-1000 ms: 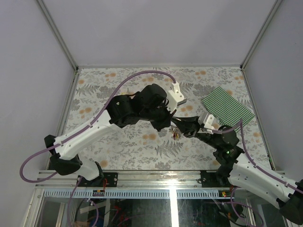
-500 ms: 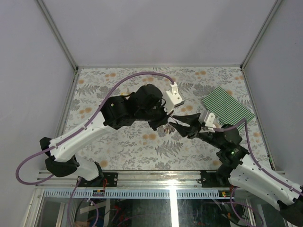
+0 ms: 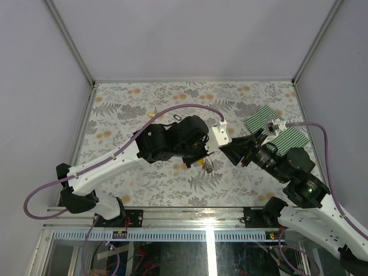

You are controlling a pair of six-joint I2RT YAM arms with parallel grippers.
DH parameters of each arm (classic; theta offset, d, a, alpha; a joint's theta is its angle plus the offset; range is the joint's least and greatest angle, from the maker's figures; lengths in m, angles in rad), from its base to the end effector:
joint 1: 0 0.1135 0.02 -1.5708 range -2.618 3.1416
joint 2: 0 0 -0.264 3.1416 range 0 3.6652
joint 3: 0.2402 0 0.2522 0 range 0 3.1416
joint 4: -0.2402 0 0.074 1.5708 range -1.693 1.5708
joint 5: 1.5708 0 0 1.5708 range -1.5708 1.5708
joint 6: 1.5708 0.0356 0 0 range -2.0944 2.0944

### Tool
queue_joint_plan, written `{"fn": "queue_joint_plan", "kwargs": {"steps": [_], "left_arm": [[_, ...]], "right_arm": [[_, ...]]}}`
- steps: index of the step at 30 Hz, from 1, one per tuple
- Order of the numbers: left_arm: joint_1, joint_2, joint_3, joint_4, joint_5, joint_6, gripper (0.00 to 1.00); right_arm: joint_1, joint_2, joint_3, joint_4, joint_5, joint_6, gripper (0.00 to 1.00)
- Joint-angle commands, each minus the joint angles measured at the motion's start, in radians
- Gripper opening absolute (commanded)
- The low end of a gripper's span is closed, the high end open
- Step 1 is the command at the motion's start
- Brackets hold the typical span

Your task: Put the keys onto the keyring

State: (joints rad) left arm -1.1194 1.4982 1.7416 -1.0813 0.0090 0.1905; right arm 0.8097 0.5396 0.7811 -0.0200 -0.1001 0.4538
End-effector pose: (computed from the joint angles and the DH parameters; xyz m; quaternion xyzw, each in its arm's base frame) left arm 0.1295 -0.2678 0.4126 0.5700 0.7394 -0.1643 0.3185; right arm 0.0828 0.0921 0.3900 -0.1489 0.6071 0.4858 0.6110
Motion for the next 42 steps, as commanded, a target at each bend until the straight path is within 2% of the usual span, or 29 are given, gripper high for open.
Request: {"fn": "queue_joint_plan", "kwargs": {"steps": [1, 4, 8, 17, 30, 37, 42], "left_arm": [[-0.036, -0.001, -0.009, 0.022, -0.05, 0.057, 0.0], [-0.049, 0.004, -0.011, 0.022, -0.064, 0.06, 0.0], [-0.057, 0.002, -0.015, 0.021, -0.066, 0.061, 0.0], [-0.064, -0.005, -0.028, 0.022, -0.083, 0.064, 0.0], [-0.066, 0.003, -0.028, 0.023, -0.106, 0.065, 0.0], [-0.068, 0.004, -0.025, 0.02, -0.111, 0.065, 0.0], [-0.069, 0.006, -0.024, 0.022, -0.123, 0.063, 0.0]], "right_arm": [[-0.003, 0.024, -0.026, -0.095, 0.099, 0.471, 0.52], [-0.003, 0.02, -0.093, -0.018, 0.081, 0.646, 0.54], [-0.003, 0.035, -0.124, 0.056, 0.046, 0.711, 0.55], [-0.004, 0.082, -0.109, 0.08, -0.018, 0.741, 0.54], [-0.003, 0.146, -0.103, 0.085, -0.119, 0.739, 0.42], [-0.003, 0.167, -0.103, 0.099, -0.131, 0.737, 0.31], [-0.004, 0.168, -0.102, 0.107, -0.149, 0.74, 0.11]]}}
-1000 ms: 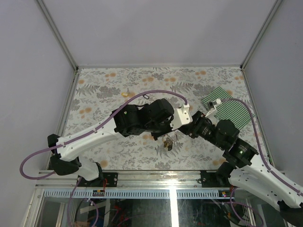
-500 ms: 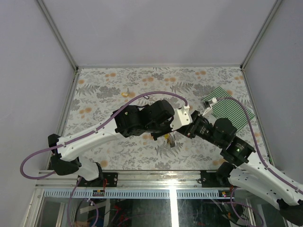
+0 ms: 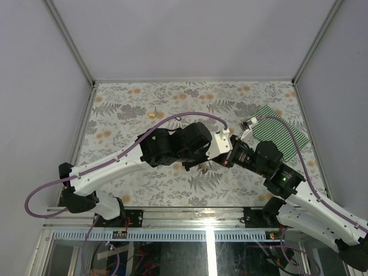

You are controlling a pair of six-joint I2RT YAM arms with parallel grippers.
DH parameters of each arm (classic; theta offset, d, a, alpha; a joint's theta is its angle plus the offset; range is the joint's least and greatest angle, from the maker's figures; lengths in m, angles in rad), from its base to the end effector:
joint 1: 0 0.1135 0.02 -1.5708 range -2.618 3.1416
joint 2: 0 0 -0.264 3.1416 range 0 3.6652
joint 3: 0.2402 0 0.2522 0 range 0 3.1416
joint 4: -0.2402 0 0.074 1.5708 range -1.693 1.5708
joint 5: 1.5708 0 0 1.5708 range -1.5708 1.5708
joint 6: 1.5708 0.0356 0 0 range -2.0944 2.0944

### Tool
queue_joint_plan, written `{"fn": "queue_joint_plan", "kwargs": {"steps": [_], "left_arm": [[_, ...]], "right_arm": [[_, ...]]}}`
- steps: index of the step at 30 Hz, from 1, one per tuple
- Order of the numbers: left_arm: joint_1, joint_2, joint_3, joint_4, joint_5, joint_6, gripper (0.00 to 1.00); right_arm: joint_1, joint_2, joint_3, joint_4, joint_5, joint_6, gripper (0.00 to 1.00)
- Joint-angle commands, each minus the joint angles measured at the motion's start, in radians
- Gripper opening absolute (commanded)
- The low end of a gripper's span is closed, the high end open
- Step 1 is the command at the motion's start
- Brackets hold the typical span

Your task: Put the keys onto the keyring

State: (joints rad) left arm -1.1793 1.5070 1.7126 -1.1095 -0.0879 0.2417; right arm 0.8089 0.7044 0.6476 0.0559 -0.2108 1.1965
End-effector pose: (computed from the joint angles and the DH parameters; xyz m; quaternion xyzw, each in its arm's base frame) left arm 0.1168 -0.2747 0.3997 0.6048 0.7250 -0.1107 0.3105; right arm 0.1158 0.1322 0.3304 0.0625 0.7046 0.6325 0.3154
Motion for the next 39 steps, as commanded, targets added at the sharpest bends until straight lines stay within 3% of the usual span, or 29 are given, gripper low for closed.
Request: {"fn": "queue_joint_plan", "kwargs": {"steps": [1, 3, 8, 12, 25, 39], "left_arm": [[-0.008, -0.002, 0.005, 0.05, -0.028, 0.011, 0.0], [-0.009, -0.003, 0.003, 0.056, -0.036, 0.008, 0.03], [-0.009, -0.049, -0.044, 0.119, -0.04, -0.004, 0.24], [-0.008, -0.134, -0.115, 0.197, -0.044, -0.018, 0.34], [-0.008, -0.585, -0.511, 0.694, -0.042, -0.104, 0.48], [-0.01, -0.564, -0.536, 0.783, 0.07, -0.088, 0.51]], "right_arm": [[-0.002, 0.001, 0.032, 0.031, -0.04, 0.0, 0.07], [-0.002, -0.006, 0.032, 0.032, -0.037, 0.002, 0.0], [-0.002, -0.036, 0.038, 0.027, -0.004, 0.01, 0.0], [-0.003, -0.055, 0.053, 0.026, 0.019, 0.011, 0.0], [-0.002, -0.086, 0.043, 0.157, 0.048, 0.105, 0.0], [-0.002, -0.055, 0.045, 0.252, 0.009, 0.174, 0.0]]}}
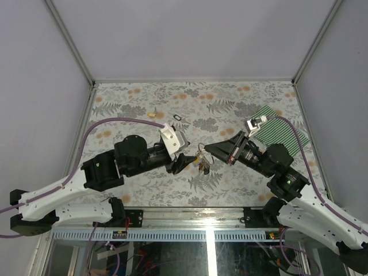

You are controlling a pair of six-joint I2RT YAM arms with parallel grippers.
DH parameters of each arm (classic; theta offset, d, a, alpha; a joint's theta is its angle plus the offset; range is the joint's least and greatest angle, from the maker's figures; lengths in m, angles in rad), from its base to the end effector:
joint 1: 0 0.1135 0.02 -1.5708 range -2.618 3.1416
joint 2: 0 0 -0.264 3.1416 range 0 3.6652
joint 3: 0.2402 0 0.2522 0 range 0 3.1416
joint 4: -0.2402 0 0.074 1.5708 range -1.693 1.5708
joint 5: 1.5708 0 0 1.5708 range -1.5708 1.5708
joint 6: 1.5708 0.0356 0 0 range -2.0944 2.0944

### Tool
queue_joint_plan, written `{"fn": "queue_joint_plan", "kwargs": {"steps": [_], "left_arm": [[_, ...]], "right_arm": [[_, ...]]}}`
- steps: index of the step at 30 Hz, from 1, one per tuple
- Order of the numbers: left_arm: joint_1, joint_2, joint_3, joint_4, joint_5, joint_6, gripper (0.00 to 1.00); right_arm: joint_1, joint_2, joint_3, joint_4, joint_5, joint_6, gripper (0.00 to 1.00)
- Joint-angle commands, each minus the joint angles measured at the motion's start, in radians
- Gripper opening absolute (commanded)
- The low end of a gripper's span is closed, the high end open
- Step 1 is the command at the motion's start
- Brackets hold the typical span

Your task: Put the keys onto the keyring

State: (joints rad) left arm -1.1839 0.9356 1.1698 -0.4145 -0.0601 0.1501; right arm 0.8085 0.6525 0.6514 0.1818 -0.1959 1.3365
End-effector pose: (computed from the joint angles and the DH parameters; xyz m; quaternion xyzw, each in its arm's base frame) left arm 0.0757 -0.1802 0.4216 0.4597 0.6149 -0.2964 0.5680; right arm 0.1071 0.1222 0.3531 0.0938 0.6349 0.7013 0.3103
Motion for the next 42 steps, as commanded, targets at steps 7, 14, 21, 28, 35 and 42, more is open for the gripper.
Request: {"fn": "queue_joint_plan", "kwargs": {"steps": [7, 14, 21, 28, 35, 42], "left_arm": [[-0.004, 0.027, 0.013, 0.102, 0.04, 0.025, 0.5], [-0.004, 0.067, 0.036, 0.111, 0.037, 0.063, 0.45], [-0.004, 0.09, 0.061, 0.109, 0.049, 0.078, 0.25], [-0.004, 0.095, 0.079, 0.076, 0.059, 0.075, 0.0], [-0.004, 0.095, 0.089, 0.044, 0.064, 0.075, 0.0], [-0.004, 0.102, 0.097, 0.034, 0.064, 0.083, 0.0]], "right_arm": [[-0.002, 0.005, 0.054, 0.13, -0.029, 0.047, 0.0], [-0.002, 0.011, 0.062, 0.149, -0.056, 0.061, 0.0], [-0.002, 0.005, 0.067, 0.13, -0.057, 0.055, 0.0], [-0.002, 0.004, 0.068, 0.128, -0.054, 0.047, 0.0], [-0.002, 0.01, 0.112, 0.044, -0.048, -0.036, 0.41], [-0.002, 0.027, 0.177, -0.092, -0.055, -0.108, 0.44]]}}
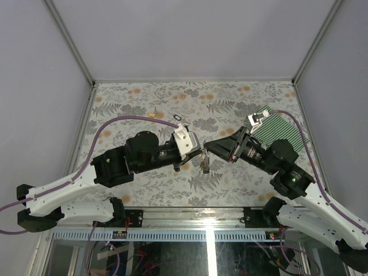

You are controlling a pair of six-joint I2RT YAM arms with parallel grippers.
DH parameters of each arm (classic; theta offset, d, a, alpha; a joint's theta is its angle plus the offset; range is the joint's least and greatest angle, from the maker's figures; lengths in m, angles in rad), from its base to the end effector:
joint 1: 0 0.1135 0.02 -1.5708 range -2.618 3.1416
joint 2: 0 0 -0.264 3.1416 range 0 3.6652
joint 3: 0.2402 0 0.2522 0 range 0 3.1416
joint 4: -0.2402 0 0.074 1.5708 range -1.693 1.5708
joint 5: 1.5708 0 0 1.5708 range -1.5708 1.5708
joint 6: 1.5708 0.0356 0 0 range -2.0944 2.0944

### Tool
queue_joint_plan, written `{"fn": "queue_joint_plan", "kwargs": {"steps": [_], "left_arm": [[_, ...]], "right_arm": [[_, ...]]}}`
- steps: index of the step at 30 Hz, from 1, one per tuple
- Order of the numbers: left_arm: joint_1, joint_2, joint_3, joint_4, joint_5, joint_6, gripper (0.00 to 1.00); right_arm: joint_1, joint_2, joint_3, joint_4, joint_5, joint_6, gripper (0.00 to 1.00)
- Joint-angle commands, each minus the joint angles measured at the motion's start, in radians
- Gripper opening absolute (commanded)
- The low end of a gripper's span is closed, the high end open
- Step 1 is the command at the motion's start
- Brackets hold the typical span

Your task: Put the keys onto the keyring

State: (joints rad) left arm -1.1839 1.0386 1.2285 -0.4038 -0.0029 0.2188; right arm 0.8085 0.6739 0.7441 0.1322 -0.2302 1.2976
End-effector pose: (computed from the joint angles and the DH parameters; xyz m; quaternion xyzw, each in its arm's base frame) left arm 0.0840 -0.2059 0.4229 0.5017 0.5954 -0.2902 0.5564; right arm 0.1048 0.1215 0.3771 0.0657 0.6307 0.7048 0.3179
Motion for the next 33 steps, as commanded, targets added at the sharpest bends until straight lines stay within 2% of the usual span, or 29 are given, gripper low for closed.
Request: {"fn": "queue_joint_plan", "kwargs": {"steps": [1, 15, 25, 31, 33], "left_arm": [[-0.005, 0.001, 0.04, 0.023, 0.007, 0.016, 0.0], [-0.005, 0.017, 0.053, 0.008, 0.009, 0.017, 0.0], [-0.003, 0.026, 0.059, 0.003, 0.005, 0.022, 0.0], [-0.005, 0.028, 0.064, 0.0, 0.004, 0.024, 0.0], [-0.005, 0.027, 0.064, -0.001, 0.004, 0.023, 0.0]], "right_arm": [[-0.002, 0.009, 0.094, -0.06, -0.023, -0.076, 0.44], [-0.002, 0.066, 0.178, -0.168, -0.067, -0.149, 0.35], [-0.002, 0.08, 0.179, -0.17, -0.089, -0.15, 0.32], [-0.002, 0.079, 0.176, -0.169, -0.092, -0.15, 0.22], [-0.002, 0.077, 0.176, -0.169, -0.091, -0.15, 0.16]]}}
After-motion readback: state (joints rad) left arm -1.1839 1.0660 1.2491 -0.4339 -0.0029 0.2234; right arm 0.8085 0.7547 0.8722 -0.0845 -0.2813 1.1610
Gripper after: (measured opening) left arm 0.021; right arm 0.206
